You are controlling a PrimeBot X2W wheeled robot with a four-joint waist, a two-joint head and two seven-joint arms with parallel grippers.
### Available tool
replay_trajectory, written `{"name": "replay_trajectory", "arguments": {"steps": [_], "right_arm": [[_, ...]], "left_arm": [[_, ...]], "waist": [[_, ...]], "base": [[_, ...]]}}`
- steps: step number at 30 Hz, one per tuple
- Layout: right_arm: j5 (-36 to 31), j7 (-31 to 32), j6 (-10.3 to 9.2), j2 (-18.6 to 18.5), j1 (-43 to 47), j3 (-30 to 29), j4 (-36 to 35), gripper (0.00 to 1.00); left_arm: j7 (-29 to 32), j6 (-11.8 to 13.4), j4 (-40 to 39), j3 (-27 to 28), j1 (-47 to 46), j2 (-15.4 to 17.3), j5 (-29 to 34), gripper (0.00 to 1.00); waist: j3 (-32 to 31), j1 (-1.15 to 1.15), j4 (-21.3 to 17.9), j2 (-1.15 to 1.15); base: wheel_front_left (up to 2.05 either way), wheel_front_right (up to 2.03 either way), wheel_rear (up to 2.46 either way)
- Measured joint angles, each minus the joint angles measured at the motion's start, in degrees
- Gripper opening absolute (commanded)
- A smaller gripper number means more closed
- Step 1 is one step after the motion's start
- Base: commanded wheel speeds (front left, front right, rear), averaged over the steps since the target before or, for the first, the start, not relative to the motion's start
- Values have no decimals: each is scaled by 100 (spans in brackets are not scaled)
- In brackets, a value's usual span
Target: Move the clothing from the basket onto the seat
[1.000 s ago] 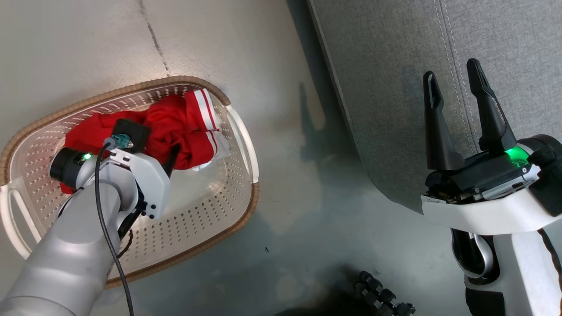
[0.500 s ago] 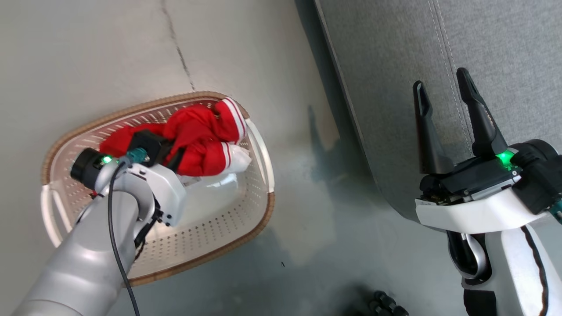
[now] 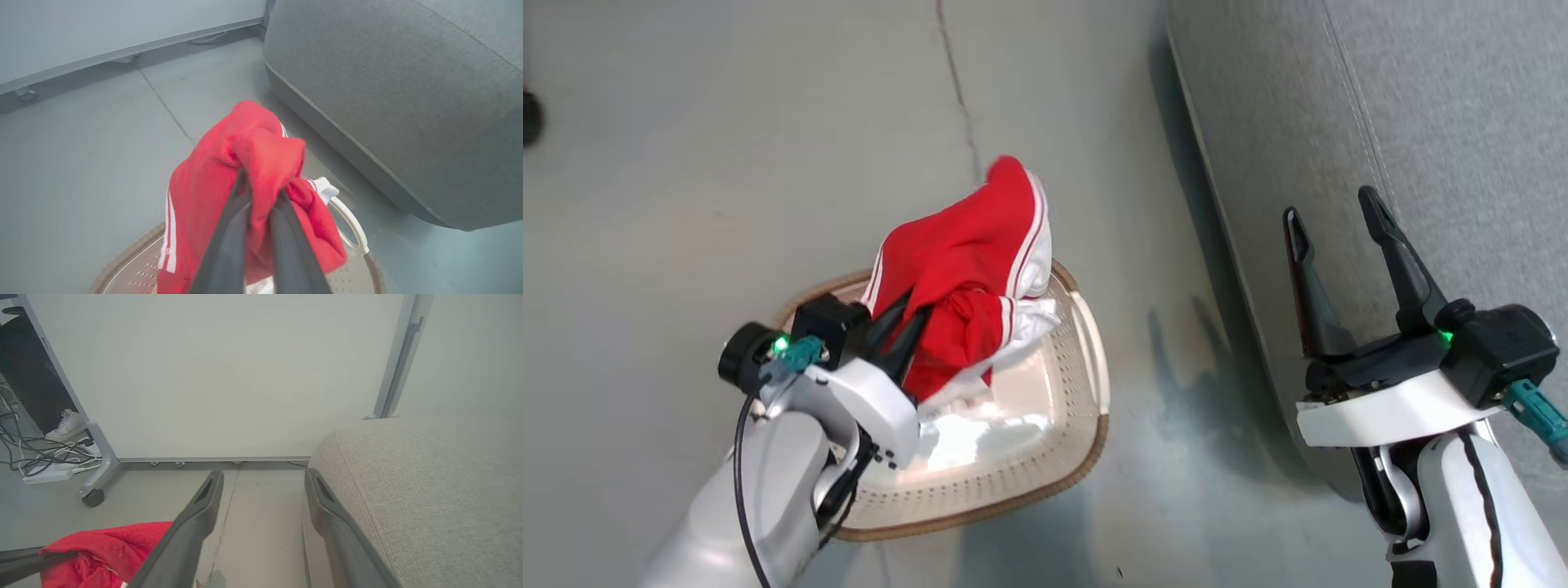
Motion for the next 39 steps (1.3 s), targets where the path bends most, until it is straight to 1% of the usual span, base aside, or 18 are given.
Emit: {"name": "replay_trajectory", "arguments": {"steps": [6,11,16,20,23,25,31,39], "right_arm": [[-59,148,-1,1,156,-134,108,100],[-83,254,0,1,374,-309,165,100],[-73,341,0,2,645,-404,221,100],[-33,411,0,1,849,-461,232,100],[15,477,0,1,1015,-465,236,100],[32,497,0,1,1065,-442,249,100],[121,538,0,1,1239,-348,308,100],[283,586,0,1,1582,-254,379,100]], "left_arm": [[-8,230,-712,222,639,65,-115,0],[-9,486,-1327,390,952,74,-149,0],[-9,712,-2018,561,1327,157,-130,0],[-9,909,-2625,773,1582,302,-55,0],[-9,1026,-3158,1044,1754,394,-10,0],[-9,1089,-3329,1129,1841,452,20,0],[-9,1160,-3608,1199,2006,502,19,0],[137,1290,-3932,1029,2352,492,11,0]], "waist": [[-564,0,360,0],[-997,0,669,0],[-1460,0,913,0],[-1824,0,1046,0],[-2124,0,1142,0],[-2251,0,1174,0],[-2549,0,1211,0],[-3043,0,1200,0]], "base": [[0,0,0],[0,0,0],[0,0,0],[0,0,0],[0,0,0],[0,0,0],[0,0,0],[0,0,0]]}}
